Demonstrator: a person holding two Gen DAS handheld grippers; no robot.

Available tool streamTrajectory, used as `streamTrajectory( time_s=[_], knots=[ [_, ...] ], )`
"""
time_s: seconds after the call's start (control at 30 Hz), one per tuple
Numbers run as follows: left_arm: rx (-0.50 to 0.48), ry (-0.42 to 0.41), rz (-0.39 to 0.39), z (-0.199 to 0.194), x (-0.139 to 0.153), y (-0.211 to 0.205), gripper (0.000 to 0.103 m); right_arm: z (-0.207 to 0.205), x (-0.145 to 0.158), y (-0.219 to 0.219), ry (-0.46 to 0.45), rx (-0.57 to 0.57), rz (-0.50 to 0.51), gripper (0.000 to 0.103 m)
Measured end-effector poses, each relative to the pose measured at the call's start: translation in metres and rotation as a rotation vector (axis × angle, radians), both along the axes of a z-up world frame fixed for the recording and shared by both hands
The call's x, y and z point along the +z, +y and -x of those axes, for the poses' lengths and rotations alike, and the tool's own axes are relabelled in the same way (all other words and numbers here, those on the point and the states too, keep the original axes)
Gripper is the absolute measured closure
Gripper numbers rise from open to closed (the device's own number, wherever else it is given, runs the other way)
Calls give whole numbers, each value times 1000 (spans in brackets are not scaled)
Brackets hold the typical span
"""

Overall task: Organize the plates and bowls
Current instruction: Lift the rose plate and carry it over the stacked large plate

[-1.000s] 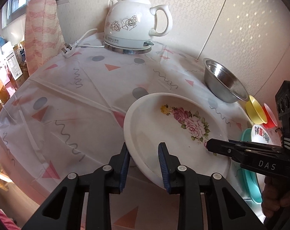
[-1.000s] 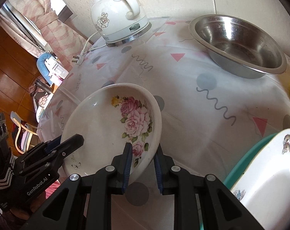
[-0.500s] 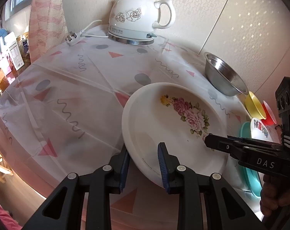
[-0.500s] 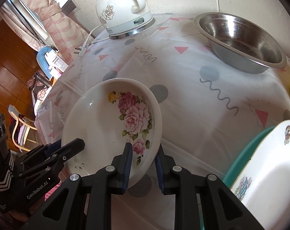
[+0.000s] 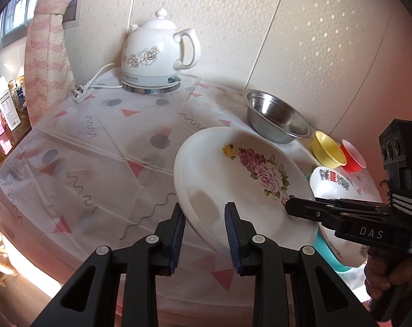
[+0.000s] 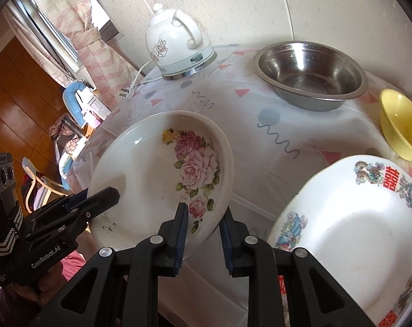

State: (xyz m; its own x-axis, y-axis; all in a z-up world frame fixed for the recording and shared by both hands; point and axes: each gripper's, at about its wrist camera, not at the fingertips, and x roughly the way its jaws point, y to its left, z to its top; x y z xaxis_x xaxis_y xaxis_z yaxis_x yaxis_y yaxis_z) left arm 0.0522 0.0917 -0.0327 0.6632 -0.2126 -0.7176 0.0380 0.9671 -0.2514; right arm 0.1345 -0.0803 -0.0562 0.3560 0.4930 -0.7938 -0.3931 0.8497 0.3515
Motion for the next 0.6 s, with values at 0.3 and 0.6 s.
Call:
streamTrajectory(
  time_s=[0.3,0.6],
  knots=[
    [-187,-40,-14,-11,24,-71,73,33,14,-78,-18,-148,-8,79],
    [-362,29,-31,-25,11,-145,73,55,4,-150,37,-298,36,79]
  ],
)
